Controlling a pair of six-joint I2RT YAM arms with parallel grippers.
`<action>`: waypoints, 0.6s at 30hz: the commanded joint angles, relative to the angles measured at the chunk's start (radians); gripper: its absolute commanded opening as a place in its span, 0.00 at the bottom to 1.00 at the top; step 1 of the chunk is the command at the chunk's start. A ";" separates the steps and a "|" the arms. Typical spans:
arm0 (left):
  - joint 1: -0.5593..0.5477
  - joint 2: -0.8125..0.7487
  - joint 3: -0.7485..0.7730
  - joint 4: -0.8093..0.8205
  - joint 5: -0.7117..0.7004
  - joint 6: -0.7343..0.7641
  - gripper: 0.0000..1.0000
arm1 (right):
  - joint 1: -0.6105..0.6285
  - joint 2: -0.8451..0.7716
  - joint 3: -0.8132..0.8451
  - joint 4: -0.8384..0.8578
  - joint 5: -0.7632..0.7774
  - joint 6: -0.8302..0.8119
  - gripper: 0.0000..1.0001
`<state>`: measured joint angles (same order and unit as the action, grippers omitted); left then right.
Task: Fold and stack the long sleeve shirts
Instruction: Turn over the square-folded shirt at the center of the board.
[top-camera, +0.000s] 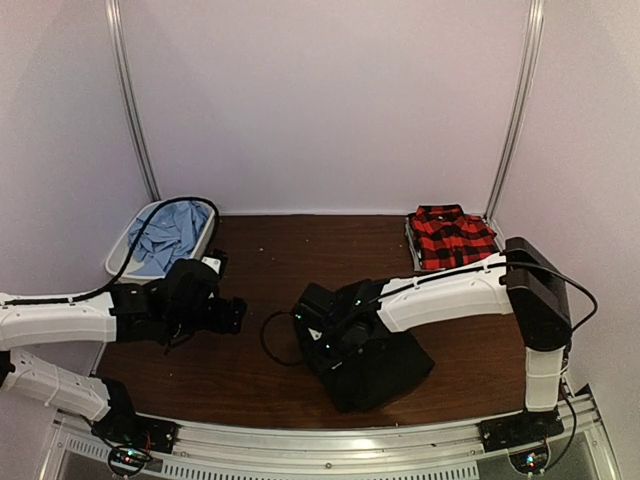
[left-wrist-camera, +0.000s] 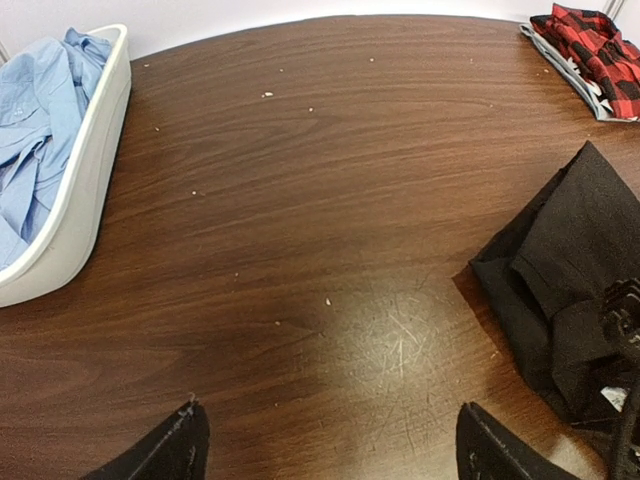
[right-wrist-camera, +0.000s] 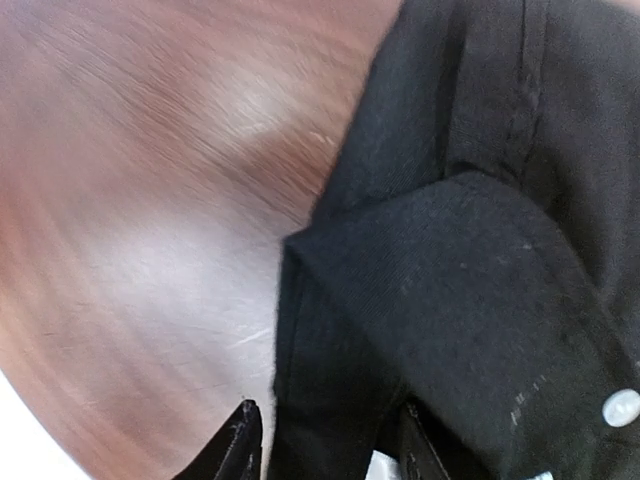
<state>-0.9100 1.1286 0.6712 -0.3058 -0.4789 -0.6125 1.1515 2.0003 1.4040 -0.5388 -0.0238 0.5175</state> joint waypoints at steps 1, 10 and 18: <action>0.008 0.009 -0.017 0.045 -0.001 -0.006 0.87 | 0.001 0.031 -0.037 0.032 -0.027 -0.012 0.48; 0.008 0.017 -0.035 0.076 0.025 -0.002 0.87 | 0.000 -0.136 -0.089 0.067 -0.047 -0.040 0.79; 0.008 0.039 -0.073 0.195 0.199 -0.026 0.97 | -0.076 -0.408 -0.234 0.099 -0.032 -0.019 0.91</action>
<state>-0.9092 1.1484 0.6205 -0.2245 -0.3946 -0.6167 1.1320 1.7016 1.2415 -0.4652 -0.0750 0.4816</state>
